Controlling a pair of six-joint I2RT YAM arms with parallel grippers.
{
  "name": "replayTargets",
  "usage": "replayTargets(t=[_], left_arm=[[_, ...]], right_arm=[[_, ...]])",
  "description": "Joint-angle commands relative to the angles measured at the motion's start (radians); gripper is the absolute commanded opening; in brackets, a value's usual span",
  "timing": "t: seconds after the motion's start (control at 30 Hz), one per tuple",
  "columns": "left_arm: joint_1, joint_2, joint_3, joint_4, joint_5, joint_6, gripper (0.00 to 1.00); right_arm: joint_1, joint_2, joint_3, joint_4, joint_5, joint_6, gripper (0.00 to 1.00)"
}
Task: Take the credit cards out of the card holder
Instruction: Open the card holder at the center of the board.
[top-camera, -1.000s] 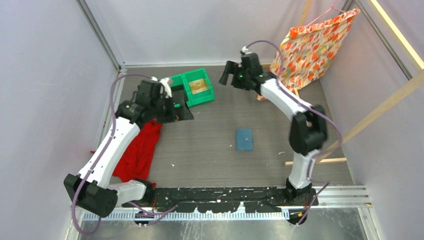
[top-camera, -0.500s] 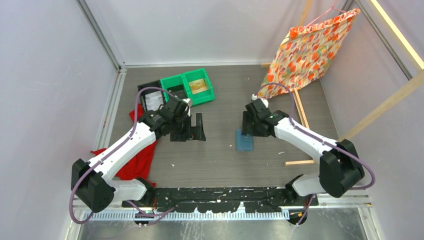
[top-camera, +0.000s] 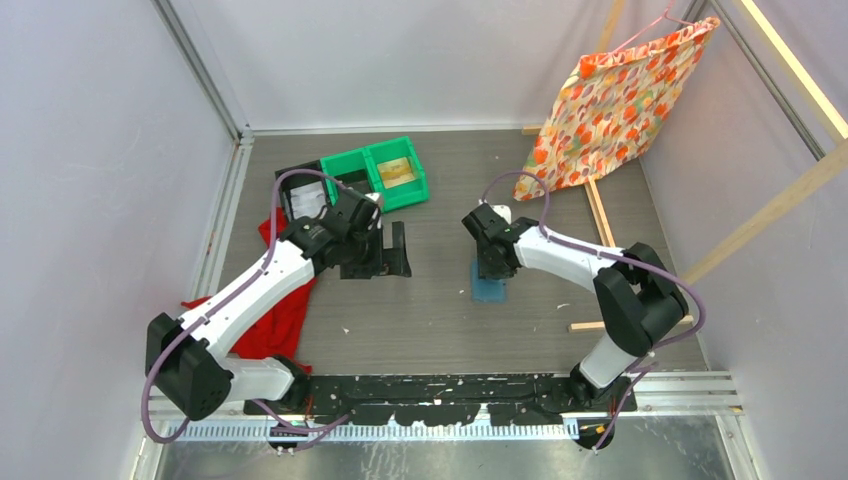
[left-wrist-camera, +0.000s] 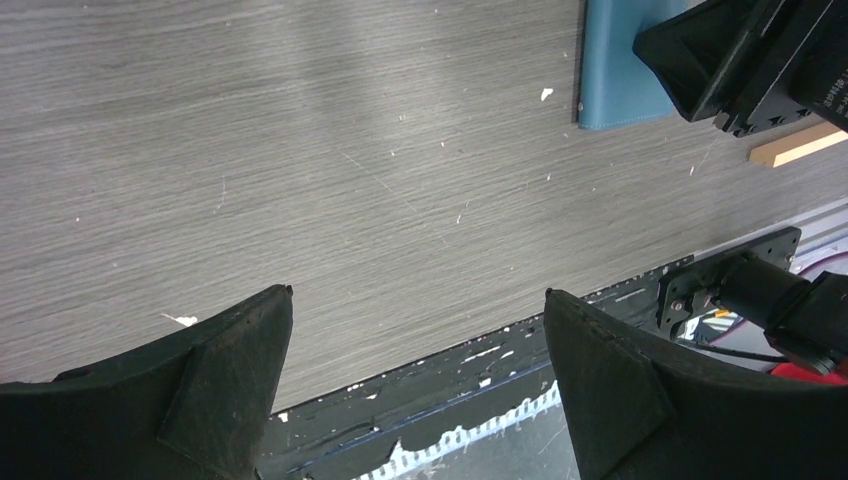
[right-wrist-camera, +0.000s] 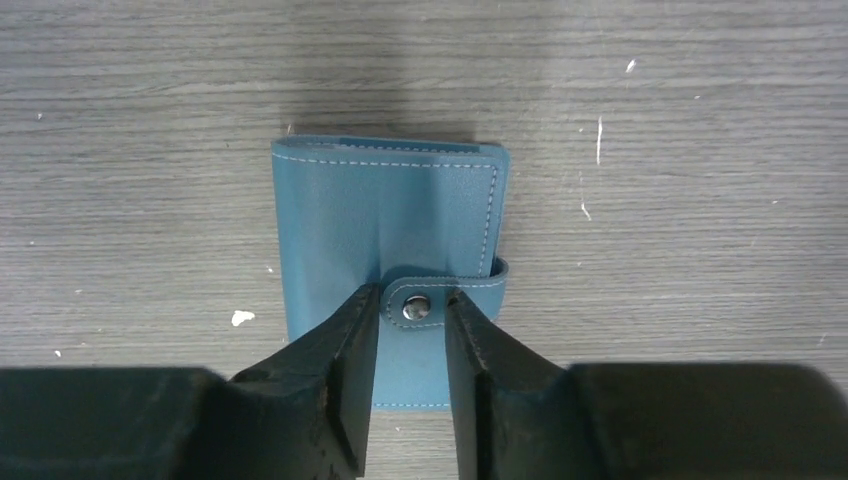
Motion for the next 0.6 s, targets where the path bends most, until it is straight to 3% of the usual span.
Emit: replayTargets(t=[0.0,0.17,0.3,0.57], left_arm=[[-0.004,0.016,0.043,-0.001,-0.017,0.019,0.97],[-0.004,0.022,0.011,0.025,0.001,0.002,0.97],[-0.005,0.038,0.01,0.025,0.005,0.008,0.97],[-0.006,0.08,0.017,0.074,0.064,-0.011,0.97]], right_arm=[[0.008,0.043,0.032,0.021,0.068,0.014,0.29],[0.01,0.044,-0.001,0.017,0.088,0.045,0.03],[0.014,-0.011,-0.051,0.037,0.077,0.062,0.01],[0.017,-0.272,-0.137,0.069,0.051,0.108,0.01]])
